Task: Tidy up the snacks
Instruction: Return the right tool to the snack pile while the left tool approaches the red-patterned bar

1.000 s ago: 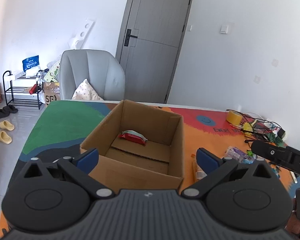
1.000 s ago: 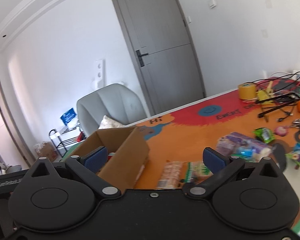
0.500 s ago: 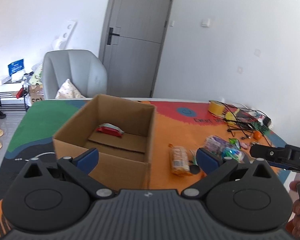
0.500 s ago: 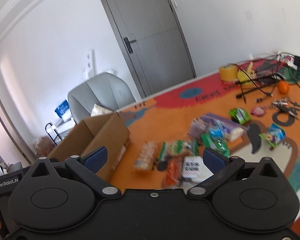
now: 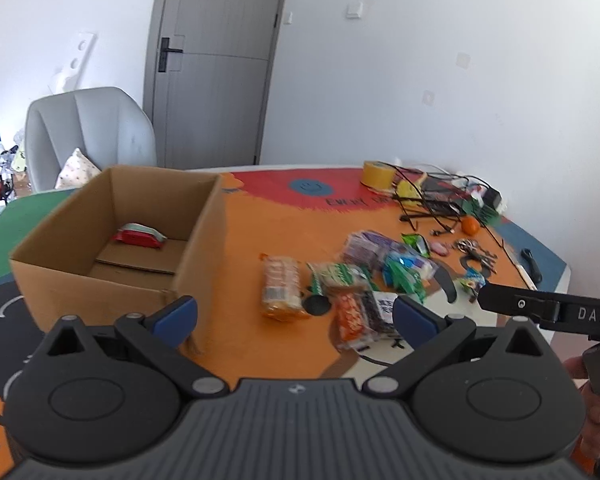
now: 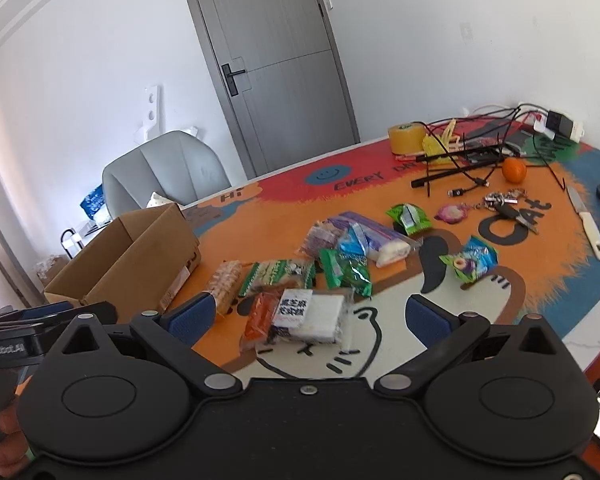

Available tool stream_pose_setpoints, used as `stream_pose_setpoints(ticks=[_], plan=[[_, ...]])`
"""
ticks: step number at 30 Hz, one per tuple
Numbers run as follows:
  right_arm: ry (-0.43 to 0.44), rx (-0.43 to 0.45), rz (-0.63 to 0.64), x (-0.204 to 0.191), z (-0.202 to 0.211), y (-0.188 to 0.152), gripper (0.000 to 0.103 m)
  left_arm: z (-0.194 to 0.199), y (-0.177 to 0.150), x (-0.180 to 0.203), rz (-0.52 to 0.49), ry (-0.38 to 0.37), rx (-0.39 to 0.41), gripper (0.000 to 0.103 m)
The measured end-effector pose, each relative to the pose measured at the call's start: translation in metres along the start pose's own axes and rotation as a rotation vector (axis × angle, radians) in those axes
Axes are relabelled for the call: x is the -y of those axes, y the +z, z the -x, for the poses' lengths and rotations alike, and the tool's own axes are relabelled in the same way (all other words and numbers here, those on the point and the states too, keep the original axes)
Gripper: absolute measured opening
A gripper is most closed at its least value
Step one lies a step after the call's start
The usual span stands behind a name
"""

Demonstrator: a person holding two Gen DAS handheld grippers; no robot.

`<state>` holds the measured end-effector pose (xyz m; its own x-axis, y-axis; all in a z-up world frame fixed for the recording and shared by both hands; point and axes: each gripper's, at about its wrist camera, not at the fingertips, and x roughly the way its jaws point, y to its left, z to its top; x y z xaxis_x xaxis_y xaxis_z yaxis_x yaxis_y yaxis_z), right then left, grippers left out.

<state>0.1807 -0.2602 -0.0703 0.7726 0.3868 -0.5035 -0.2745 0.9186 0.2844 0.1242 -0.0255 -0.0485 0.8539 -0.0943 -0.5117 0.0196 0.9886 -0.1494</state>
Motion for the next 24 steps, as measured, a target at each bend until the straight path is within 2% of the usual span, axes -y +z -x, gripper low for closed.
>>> stream_pose_setpoints(ticks=[7,11,14,20,22,24], plan=[[0.011,0.002,-0.046,0.017,-0.007,-0.005,0.101,-0.019,-0.004,0.019,-0.028,-0.060,-0.023,0.103],[0.036,-0.019,-0.061,0.022,-0.016,-0.011,0.087,-0.033,-0.006,0.021,-0.009,-0.095,-0.027,0.102],[0.046,-0.032,-0.078,0.023,-0.025,-0.015,0.084,-0.047,-0.007,0.022,-0.004,-0.108,-0.035,0.100],[0.036,-0.042,-0.098,0.026,-0.040,-0.017,0.083,-0.079,-0.008,0.020,0.021,-0.123,-0.082,0.081],[0.030,-0.043,-0.106,0.028,-0.044,-0.017,0.083,-0.090,-0.008,0.019,0.028,-0.129,-0.102,0.070],[0.025,-0.040,-0.118,0.030,-0.048,-0.018,0.083,-0.099,-0.009,0.019,0.032,-0.136,-0.118,0.065]])
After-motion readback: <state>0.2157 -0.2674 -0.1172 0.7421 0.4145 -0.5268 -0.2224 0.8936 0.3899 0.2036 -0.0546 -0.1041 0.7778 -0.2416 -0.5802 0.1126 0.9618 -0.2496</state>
